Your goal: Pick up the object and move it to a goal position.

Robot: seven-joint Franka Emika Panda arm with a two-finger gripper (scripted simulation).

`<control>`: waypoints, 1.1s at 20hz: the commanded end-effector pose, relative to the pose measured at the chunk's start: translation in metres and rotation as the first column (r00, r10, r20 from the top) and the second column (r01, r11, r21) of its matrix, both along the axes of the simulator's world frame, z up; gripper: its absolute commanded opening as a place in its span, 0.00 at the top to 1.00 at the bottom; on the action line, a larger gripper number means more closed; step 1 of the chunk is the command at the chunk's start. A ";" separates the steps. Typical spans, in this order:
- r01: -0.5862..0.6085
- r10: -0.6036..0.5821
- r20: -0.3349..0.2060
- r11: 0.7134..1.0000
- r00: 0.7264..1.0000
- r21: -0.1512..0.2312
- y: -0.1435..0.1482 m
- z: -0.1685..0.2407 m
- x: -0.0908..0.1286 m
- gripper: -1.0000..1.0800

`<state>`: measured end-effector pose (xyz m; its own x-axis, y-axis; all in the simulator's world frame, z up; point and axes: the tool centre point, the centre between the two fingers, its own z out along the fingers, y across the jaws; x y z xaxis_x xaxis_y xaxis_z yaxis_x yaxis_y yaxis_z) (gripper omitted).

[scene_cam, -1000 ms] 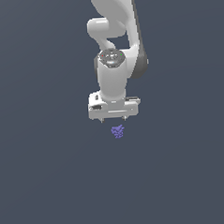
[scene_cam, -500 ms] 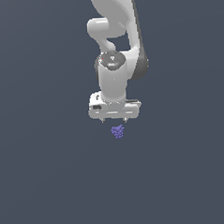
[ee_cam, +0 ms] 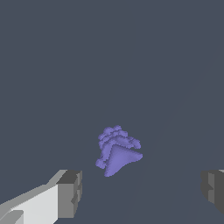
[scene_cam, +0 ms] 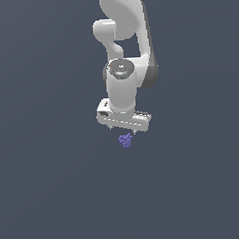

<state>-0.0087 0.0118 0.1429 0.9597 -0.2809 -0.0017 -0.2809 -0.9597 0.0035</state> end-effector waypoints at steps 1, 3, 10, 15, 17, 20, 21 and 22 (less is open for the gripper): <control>0.069 -0.069 0.000 0.998 0.998 0.002 0.001 -0.004 0.000 0.04; 0.123 -0.123 -0.001 0.992 0.992 0.003 0.002 -0.007 0.000 0.04; 0.310 -0.310 -0.003 0.951 0.951 0.005 0.006 -0.017 -0.001 0.04; 0.437 -0.437 -0.003 0.900 0.900 0.005 0.008 -0.023 -0.002 0.04; 0.485 -0.485 -0.004 0.874 0.874 0.005 0.008 -0.026 -0.002 0.04; 0.555 -0.555 -0.004 0.832 0.832 0.005 0.009 -0.030 -0.003 0.04; 0.578 -0.578 -0.004 0.816 0.816 0.005 0.010 -0.032 -0.003 0.04; 0.600 -0.600 -0.004 0.800 0.800 0.005 0.010 -0.033 -0.003 0.04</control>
<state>-0.0115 0.0214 0.1121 0.6332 -0.7740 -0.0066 -0.7740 -0.6332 0.0001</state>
